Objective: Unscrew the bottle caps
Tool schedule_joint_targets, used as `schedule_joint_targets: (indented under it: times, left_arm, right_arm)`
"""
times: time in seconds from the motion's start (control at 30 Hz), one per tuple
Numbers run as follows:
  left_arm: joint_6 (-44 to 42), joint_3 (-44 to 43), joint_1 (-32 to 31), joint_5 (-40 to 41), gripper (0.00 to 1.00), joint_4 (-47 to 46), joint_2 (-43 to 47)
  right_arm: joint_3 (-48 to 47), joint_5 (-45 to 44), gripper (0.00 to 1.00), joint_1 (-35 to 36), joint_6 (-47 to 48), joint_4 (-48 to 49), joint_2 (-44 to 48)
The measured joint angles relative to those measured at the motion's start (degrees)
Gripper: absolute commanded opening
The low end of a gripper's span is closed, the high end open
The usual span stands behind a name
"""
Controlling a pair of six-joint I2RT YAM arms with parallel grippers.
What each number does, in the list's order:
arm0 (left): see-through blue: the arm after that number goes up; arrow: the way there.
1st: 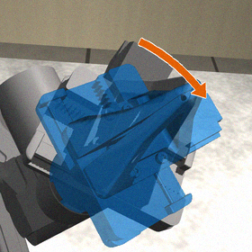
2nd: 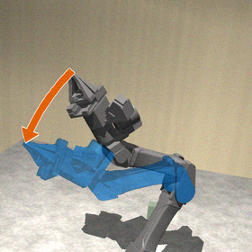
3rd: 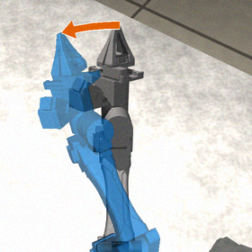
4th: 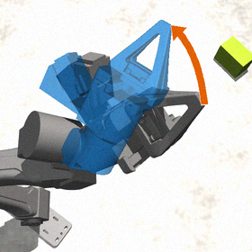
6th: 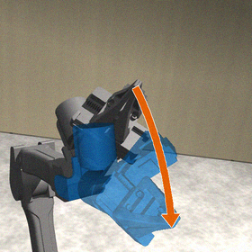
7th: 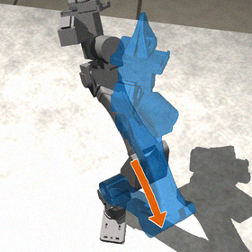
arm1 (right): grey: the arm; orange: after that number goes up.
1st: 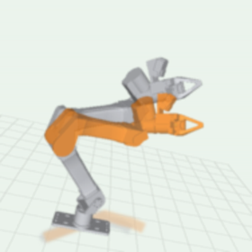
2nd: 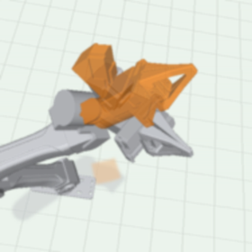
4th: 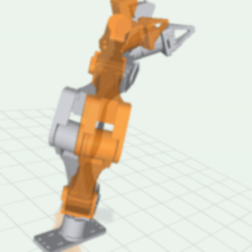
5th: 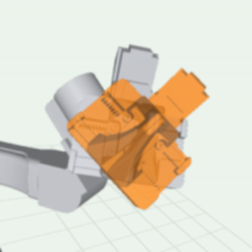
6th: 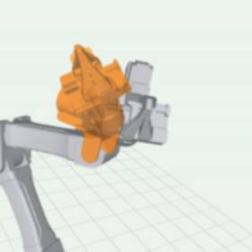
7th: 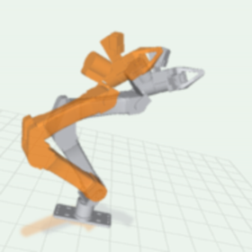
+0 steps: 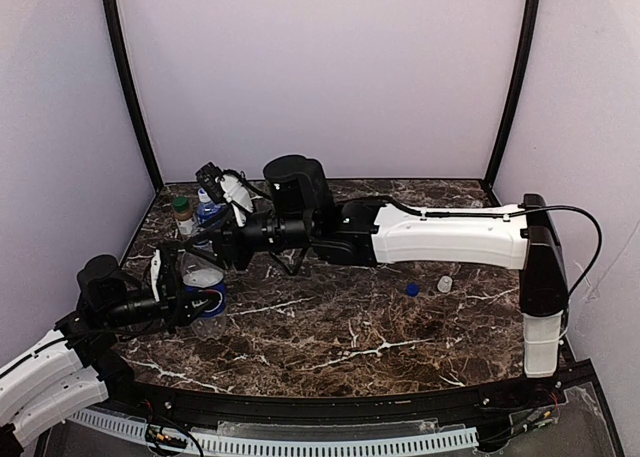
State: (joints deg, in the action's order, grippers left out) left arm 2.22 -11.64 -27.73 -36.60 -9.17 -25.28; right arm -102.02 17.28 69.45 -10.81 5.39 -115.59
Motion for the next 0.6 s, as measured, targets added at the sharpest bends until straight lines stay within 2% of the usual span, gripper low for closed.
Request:
schedule_joint_targets:
  times: [0.07, 0.13, 0.2, 0.23, 0.27, 0.37, 0.4, 0.43, 0.47, 0.5, 0.53, 0.57, 0.6]
  left_arm:
    - [0.0, 0.1, 0.0, 0.0, 0.31, 0.1, 0.0]
    - [0.0, 0.1, 0.1, 0.1, 0.31, 0.1, 0.0]
    - [0.2, 0.1, 0.1, 0.1, 0.31, 0.1, 0.0]
    - [0.2, 0.1, 0.2, 0.2, 0.31, 0.1, 0.0]
    - [-0.1, 0.2, 0.2, 0.3, 0.31, 0.0, 0.0]
    - [-0.1, 0.2, 0.2, 0.2, 0.34, 0.5, 0.1]
    - [-0.1, 0.2, 0.2, 0.2, 0.38, 0.5, 0.1]
    - [-0.1, 0.3, 0.2, 0.2, 0.52, 0.5, 0.1]
    - [-0.1, 0.3, 0.2, 0.2, 0.60, 0.5, 0.1]
    - [0.0, 0.3, 0.3, 0.2, 0.78, 0.5, 0.2]
    - [-0.5, 0.3, 0.2, 0.2, 0.88, 0.5, 0.2]
    - [0.0, 0.4, 0.2, 0.2, 0.96, 0.5, 0.3]
    - [0.0, 0.4, 0.2, 0.2, 0.97, 0.2, 0.3]
  right_arm:
    - [0.5, -0.2, 0.43, -0.2, -0.3, -0.2, 0.0]
    - [0.5, -0.4, 0.34, -0.4, -0.5, -0.2, 0.0]
    - [0.5, -0.4, 0.16, -0.3, -0.8, -0.1, 0.0]
    - [0.5, -0.2, 0.04, -0.3, -0.6, 0.0, 0.0]
    - [0.5, 0.2, 0.00, -0.3, -1.2, 0.0, 0.0]
    - [0.5, 0.9, 0.00, -0.4, -0.6, -0.6, 0.0]
    - [0.5, 1.0, 0.00, -0.5, -0.6, -0.7, 0.0]
    - [0.5, 1.0, 0.00, -0.5, -0.6, -0.8, 0.0]
    - [0.5, 1.0, 0.00, -0.5, -0.5, -0.7, 0.0]
    - [0.5, 1.2, 0.00, -0.5, -0.3, -0.7, 0.0]
    - [0.5, 1.1, 0.00, -0.5, -0.1, -0.7, 0.0]
    - [0.5, 1.0, 0.00, -0.5, -0.1, -0.8, 0.0]
    - [0.5, 0.8, 0.00, -0.5, 0.2, -1.0, 0.0]
